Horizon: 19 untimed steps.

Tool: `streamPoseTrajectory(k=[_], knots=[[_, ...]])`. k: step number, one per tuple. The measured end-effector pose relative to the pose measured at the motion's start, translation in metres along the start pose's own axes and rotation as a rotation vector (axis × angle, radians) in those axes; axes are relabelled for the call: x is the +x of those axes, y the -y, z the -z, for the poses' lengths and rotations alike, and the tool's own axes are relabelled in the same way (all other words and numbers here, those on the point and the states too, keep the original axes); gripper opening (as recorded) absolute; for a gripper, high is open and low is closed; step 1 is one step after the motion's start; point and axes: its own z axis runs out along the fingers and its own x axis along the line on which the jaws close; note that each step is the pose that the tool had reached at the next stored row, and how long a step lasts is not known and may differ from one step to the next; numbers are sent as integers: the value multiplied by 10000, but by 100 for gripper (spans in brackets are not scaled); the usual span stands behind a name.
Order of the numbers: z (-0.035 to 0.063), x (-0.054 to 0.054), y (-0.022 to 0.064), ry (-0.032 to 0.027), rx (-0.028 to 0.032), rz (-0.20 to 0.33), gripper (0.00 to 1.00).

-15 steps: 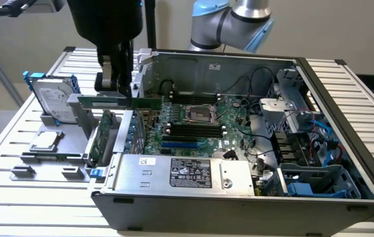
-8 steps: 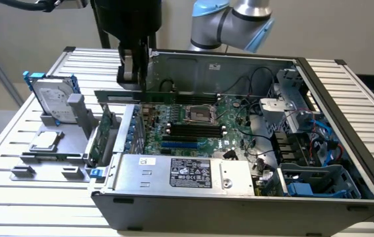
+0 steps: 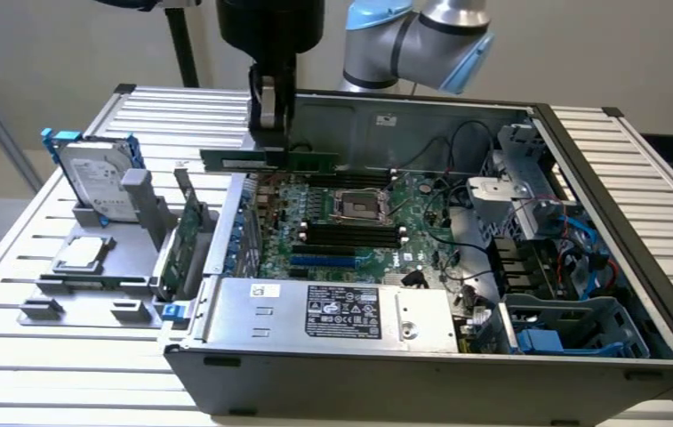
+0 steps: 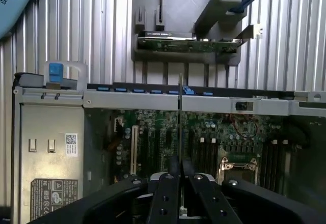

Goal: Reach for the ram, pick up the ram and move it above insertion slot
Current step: 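Pick up the ram and move it above insertion slot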

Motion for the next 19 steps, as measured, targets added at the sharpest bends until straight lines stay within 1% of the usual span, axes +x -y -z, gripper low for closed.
streamPoseTrajectory(k=[5, 12, 16, 19], knots=[[-38, -139, 168, -20, -1, -1, 13], [-133, -327, 435, -55, -2, -1, 13], [-171, -357, 608, -55, -1, -5, 13], [-196, -361, 701, -54, 1, -45, 13]])
